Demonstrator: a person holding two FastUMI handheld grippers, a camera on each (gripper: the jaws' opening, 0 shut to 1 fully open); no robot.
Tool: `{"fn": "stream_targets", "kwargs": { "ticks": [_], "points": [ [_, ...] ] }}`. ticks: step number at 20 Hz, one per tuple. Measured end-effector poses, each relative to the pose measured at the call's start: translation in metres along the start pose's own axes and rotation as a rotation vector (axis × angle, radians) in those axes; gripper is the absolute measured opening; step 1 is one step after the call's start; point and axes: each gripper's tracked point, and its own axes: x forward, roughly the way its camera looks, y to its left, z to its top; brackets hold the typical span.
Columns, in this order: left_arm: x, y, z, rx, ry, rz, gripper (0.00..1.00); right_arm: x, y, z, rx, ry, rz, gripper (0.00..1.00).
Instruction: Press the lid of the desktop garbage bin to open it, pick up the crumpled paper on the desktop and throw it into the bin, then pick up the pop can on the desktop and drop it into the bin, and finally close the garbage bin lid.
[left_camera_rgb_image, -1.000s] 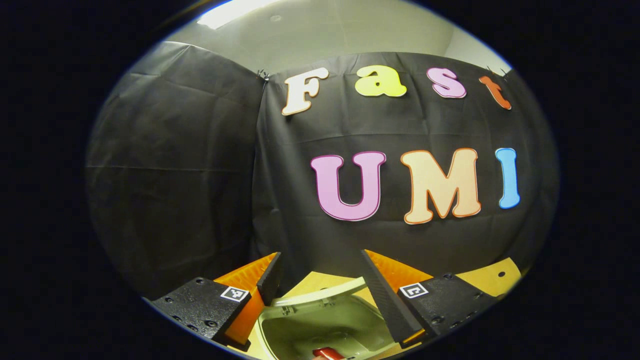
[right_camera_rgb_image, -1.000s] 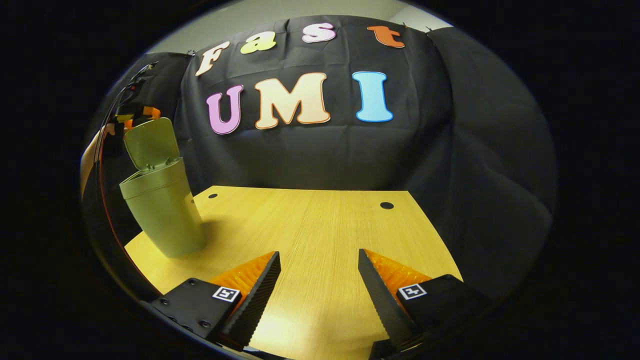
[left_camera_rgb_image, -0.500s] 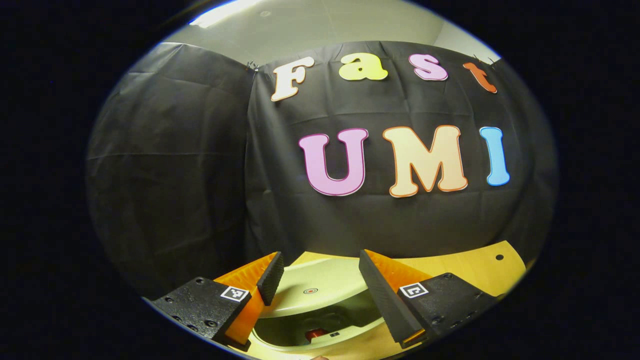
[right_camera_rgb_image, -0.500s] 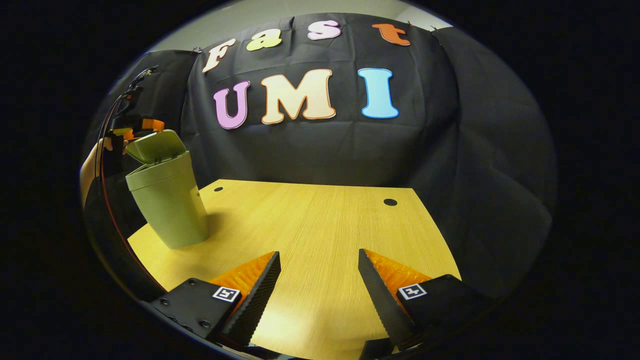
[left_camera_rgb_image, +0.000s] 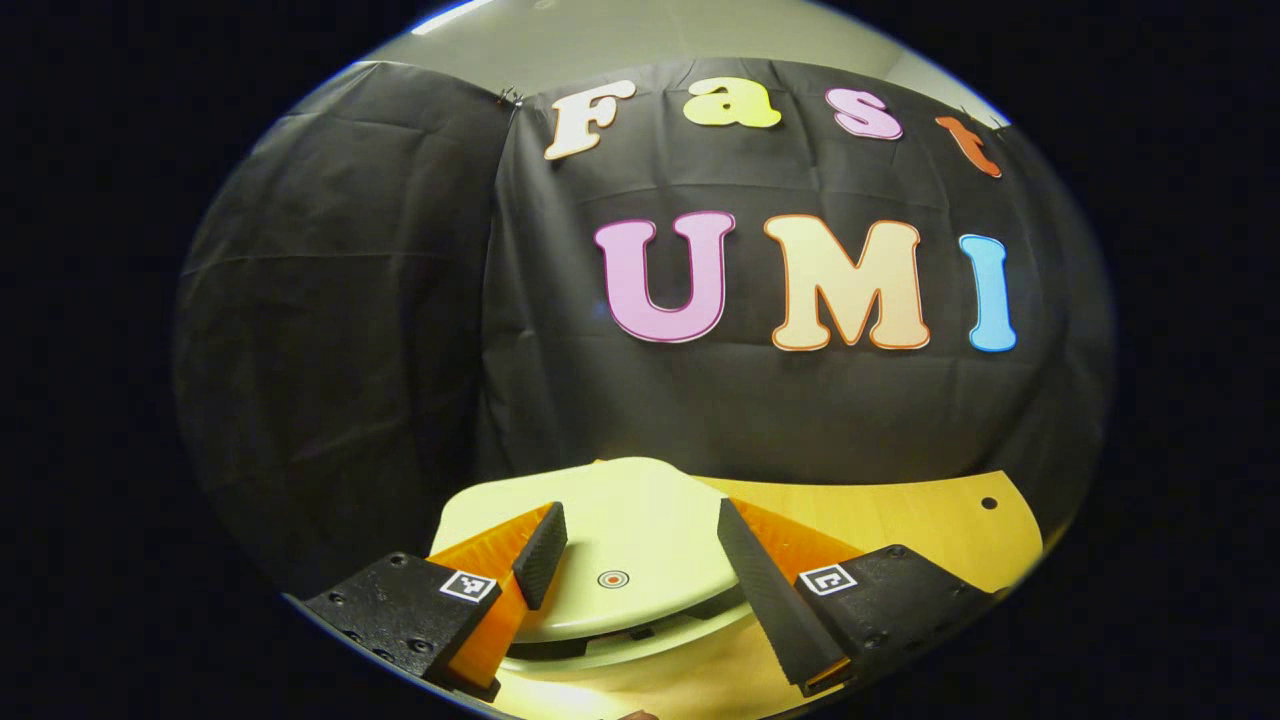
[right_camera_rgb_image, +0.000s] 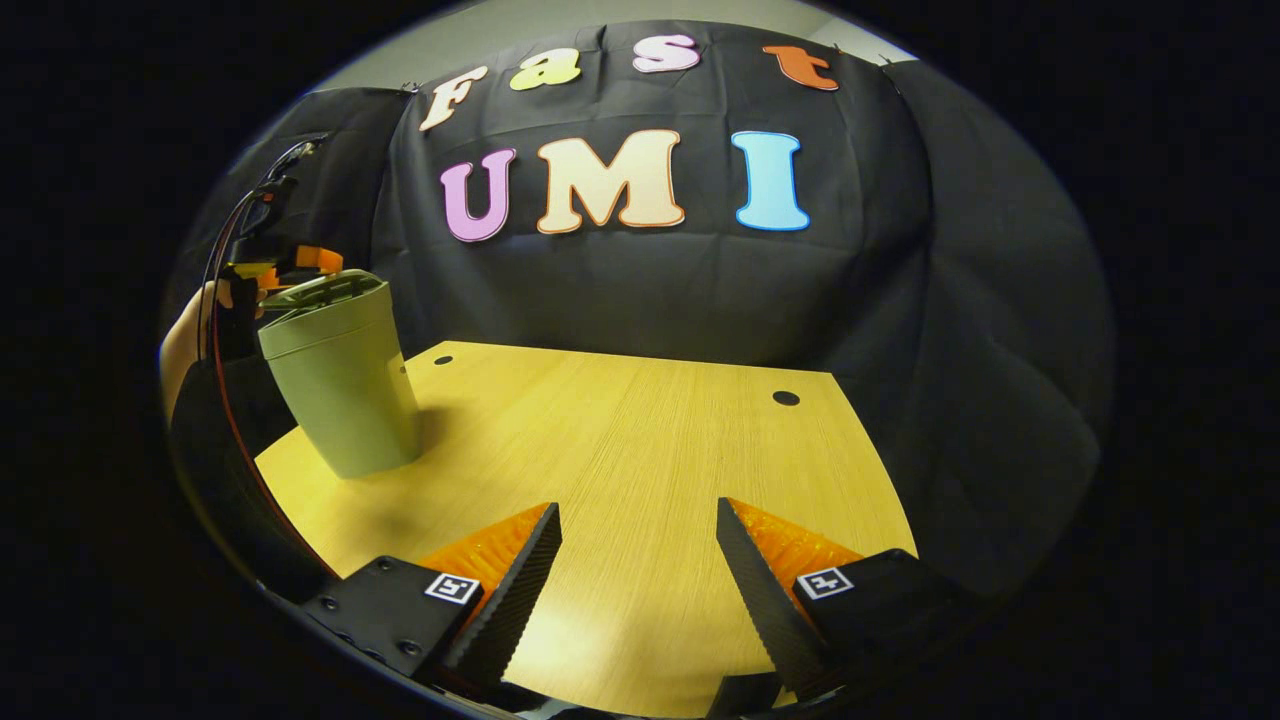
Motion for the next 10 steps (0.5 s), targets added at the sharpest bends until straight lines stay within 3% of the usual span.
{"fn": "stream_targets", "kwargs": {
  "ticks": [3,4,5,10],
  "points": [
    [0.003,-0.001,-0.012,-0.011,0.021,-0.003,0.94,0.001,0.003,0.0,-0.009,0.002,0.004,0.99],
    [0.003,-0.002,-0.017,-0.009,0.032,-0.005,1.0,0.001,0.004,0.0,-0.008,0.003,0.009,0.99],
    [0.003,-0.003,-0.021,-0.001,0.043,-0.005,0.94,0.002,0.006,0.002,-0.007,-0.001,0.016,0.99],
    [0.002,-0.002,-0.028,-0.017,0.049,-0.005,0.95,0.011,0.015,0.001,-0.011,0.0,0.035,0.99]
  ]
}}
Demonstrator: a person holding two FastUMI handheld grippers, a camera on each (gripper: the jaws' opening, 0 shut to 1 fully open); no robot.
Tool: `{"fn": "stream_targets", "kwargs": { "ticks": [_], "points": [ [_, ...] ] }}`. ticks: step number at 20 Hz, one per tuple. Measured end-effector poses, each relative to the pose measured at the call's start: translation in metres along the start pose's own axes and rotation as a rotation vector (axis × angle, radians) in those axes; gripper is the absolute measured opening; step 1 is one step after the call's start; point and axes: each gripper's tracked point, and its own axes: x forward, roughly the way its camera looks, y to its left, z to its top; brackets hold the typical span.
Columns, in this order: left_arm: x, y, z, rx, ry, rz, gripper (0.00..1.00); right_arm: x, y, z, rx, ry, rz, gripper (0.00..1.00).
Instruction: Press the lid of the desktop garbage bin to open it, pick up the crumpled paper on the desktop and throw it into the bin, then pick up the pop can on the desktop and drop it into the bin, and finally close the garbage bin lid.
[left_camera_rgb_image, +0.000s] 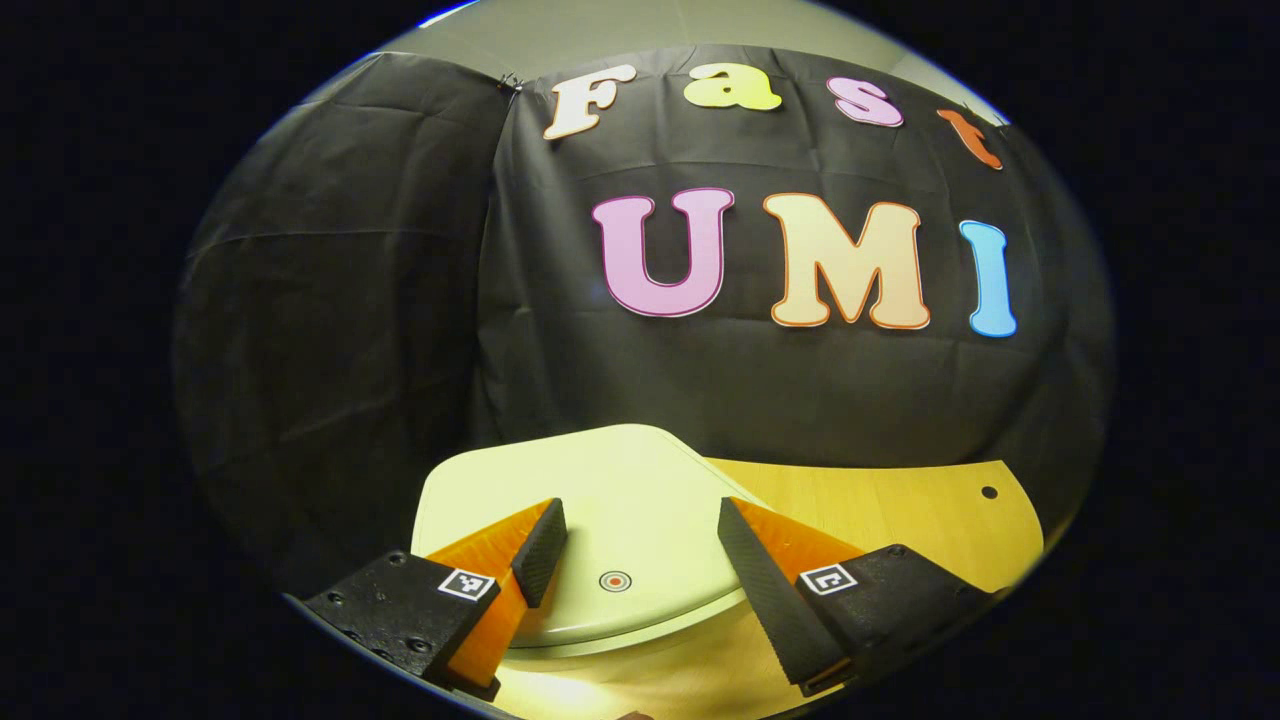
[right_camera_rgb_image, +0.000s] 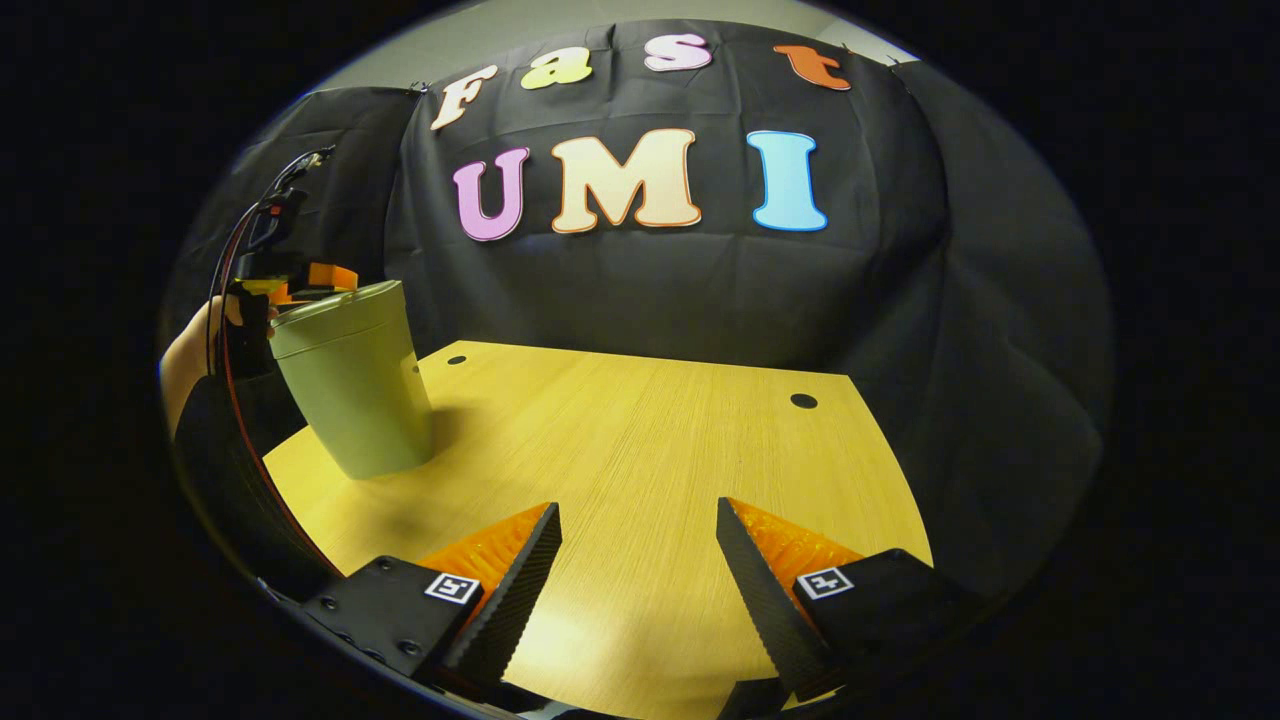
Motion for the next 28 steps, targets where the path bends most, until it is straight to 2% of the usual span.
{"fn": "stream_targets", "kwargs": {
  "ticks": [3,6,7,9,10,11,13,14,16,18,21,24,28],
  "points": [
    [0.002,-0.003,-0.004,0.069,0.004,0.005,0.96,0.009,0.004,-0.002,0.009,0.008,0.013,1.0],
    [-0.001,-0.005,-0.007,0.009,-0.002,-0.027,0.97,0.014,0.009,0.0,0.027,0.002,0.024,0.99],
    [-0.001,-0.006,-0.009,0.017,0.007,-0.049,0.97,0.015,0.012,0.001,0.028,-0.006,0.026,0.99],
    [-0.009,0.0,-0.006,-0.048,-0.045,-0.093,0.98,0.018,0.017,0.002,0.024,-0.006,0.039,0.99],
    [-0.013,-0.002,0.001,-0.03,-0.099,-0.115,0.98,0.019,0.018,0.005,0.023,-0.01,0.041,0.99],
    [-0.01,-0.002,0.0,-0.01,-0.108,-0.123,0.99,0.019,0.019,0.008,0.024,-0.016,0.045,0.99],
    [-0.006,-0.001,-0.002,-0.062,-0.078,-0.123,0.97,0.02,0.023,0.011,0.016,-0.018,0.055,0.99],
    [-0.008,-0.001,0.003,-0.054,-0.099,-0.123,0.98,0.02,0.024,0.014,0.006,-0.024,0.052,0.99],
    [-0.005,-0.005,0.004,0.023,-0.097,-0.128,0.95,0.017,0.026,0.019,0.008,-0.037,0.059,0.99],
    [-0.007,-0.002,0.002,0.015,-0.098,-0.128,0.95,0.016,0.026,0.02,0.0,-0.041,0.055,0.99],
    [-0.013,-0.009,0.009,0.069,-0.118,-0.161,0.95,0.01,0.021,0.021,-0.008,-0.047,0.039,0.99],
    [-0.034,-0.036,0.039,0.073,-0.226,-0.234,0.95,-0.002,0.015,0.038,0.014,-0.098,0.021,0.99],
    [-0.062,-0.105,0.056,0.102,-0.325,-0.377,0.92,-0.038,-0.001,0.098,0.052,-0.284,-0.026,0.99]
  ]
}}
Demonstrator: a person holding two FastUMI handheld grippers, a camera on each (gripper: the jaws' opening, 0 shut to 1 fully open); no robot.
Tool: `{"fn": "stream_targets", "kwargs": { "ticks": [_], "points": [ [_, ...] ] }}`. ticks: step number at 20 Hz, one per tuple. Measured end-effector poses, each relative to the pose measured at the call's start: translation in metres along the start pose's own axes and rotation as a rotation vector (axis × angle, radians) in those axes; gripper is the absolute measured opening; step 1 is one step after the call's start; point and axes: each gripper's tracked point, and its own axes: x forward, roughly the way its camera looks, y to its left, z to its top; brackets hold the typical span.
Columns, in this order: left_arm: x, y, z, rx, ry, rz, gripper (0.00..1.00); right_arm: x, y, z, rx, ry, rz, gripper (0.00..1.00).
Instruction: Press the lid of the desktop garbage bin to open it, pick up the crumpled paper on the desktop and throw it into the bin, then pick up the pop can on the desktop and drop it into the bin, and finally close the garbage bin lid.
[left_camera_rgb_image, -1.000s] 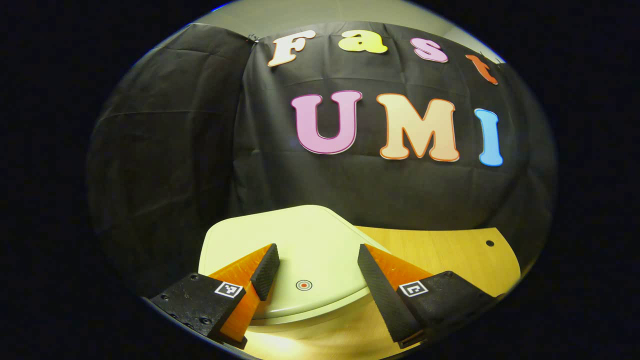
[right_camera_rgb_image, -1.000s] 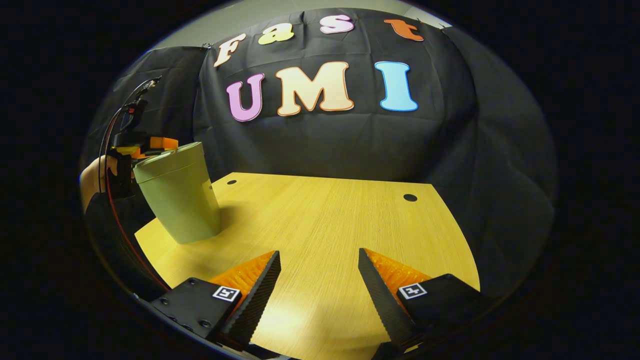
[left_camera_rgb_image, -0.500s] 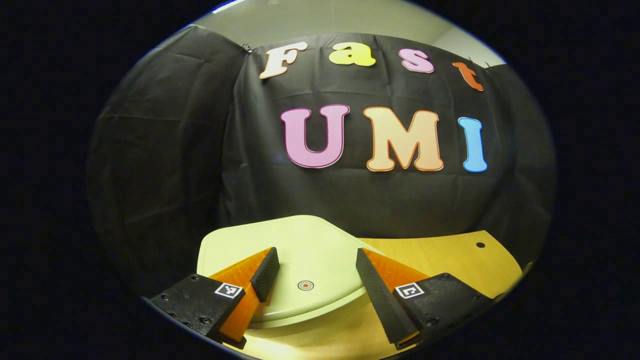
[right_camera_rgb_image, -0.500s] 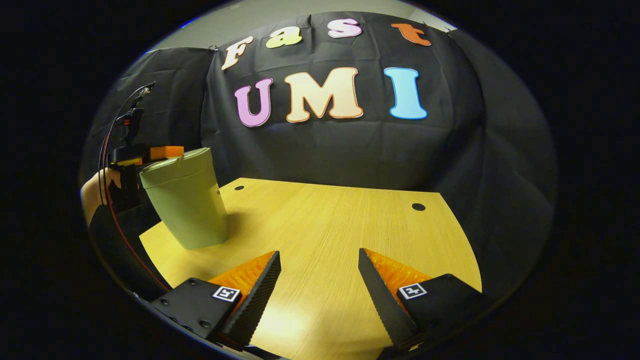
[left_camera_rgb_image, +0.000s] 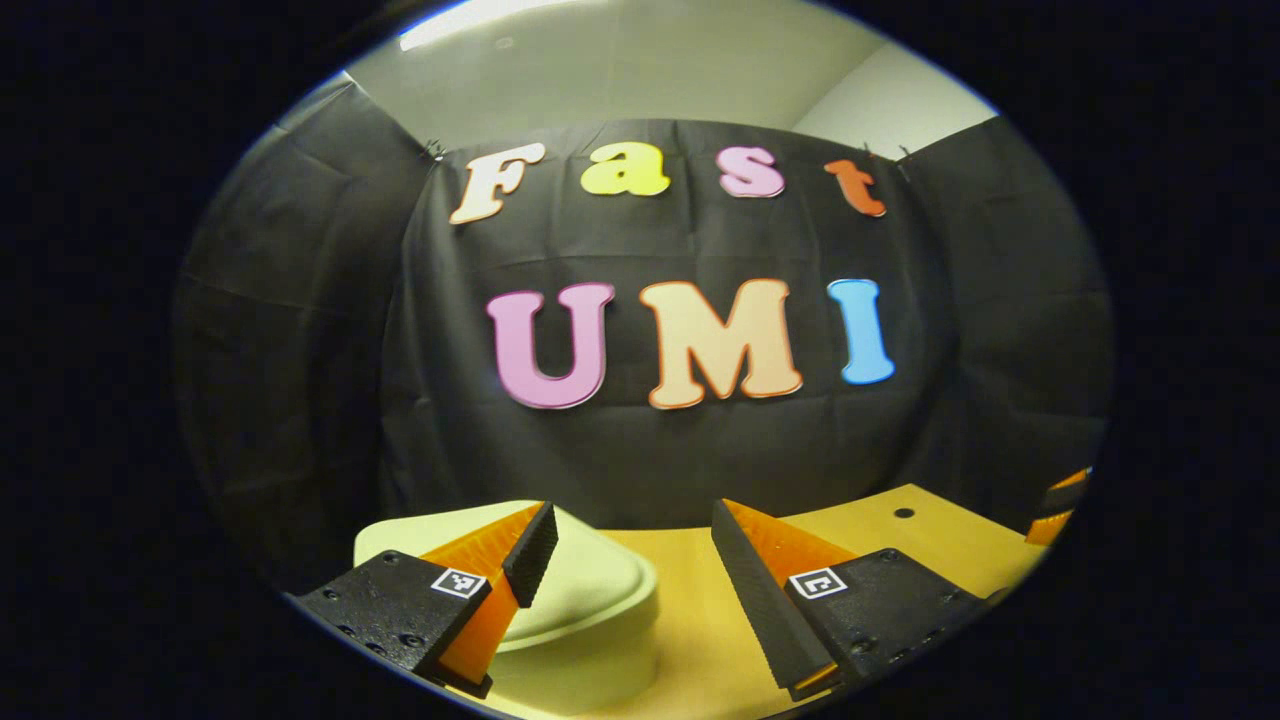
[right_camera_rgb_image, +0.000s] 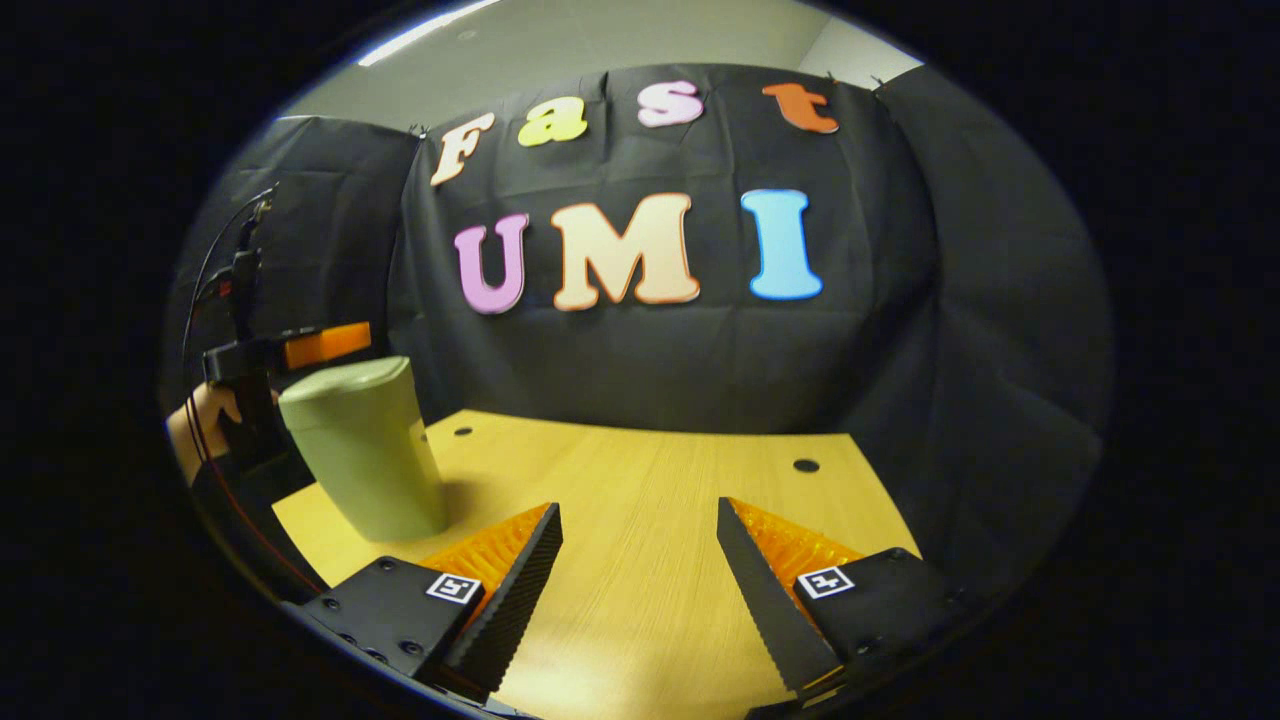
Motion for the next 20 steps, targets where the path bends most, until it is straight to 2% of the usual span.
{"fn": "stream_targets", "kwargs": {
  "ticks": [4,5,6,9,11,12,14,15,20],
  "points": [
    [-0.007,-0.063,0.013,-0.043,-0.04,-0.111,0.93,-0.013,-0.011,0.061,0.001,-0.161,-0.058,0.98],
    [-0.006,-0.075,0.012,-0.059,-0.046,-0.126,0.96,-0.017,-0.014,0.072,-0.002,-0.191,-0.074,0.98],
    [-0.01,-0.087,0.018,-0.079,-0.053,-0.145,0.94,-0.02,-0.019,0.08,-0.002,-0.219,-0.092,0.98],
    [-0.018,-0.127,0.016,-0.137,-0.049,-0.212,0.94,-0.027,-0.024,0.092,0.007,-0.26,-0.128,0.98],
    [-0.021,-0.143,0.013,-0.138,-0.029,-0.253,0.94,-0.029,-0.026,0.093,0.009,-0.266,-0.14,0.98],
    [-0.021,-0.149,0.012,-0.132,-0.019,-0.268,0.94,-0.031,-0.026,0.093,0.008,-0.267,-0.145,1.0],
    [-0.024,-0.152,0.008,-0.128,-0.003,-0.284,0.96,-0.034,-0.027,0.094,0.01,-0.273,-0.156,0.98],
    [-0.025,-0.152,0.004,-0.136,0.002,-0.287,0.94,-0.036,-0.028,0.095,0.013,-0.278,-0.161,0.98],
    [-0.036,-0.148,0.008,-0.229,-0.005,-0.272,0.94,-0.043,-0.02,0.119,-0.027,-0.368,-0.167,0.98]
  ]
}}
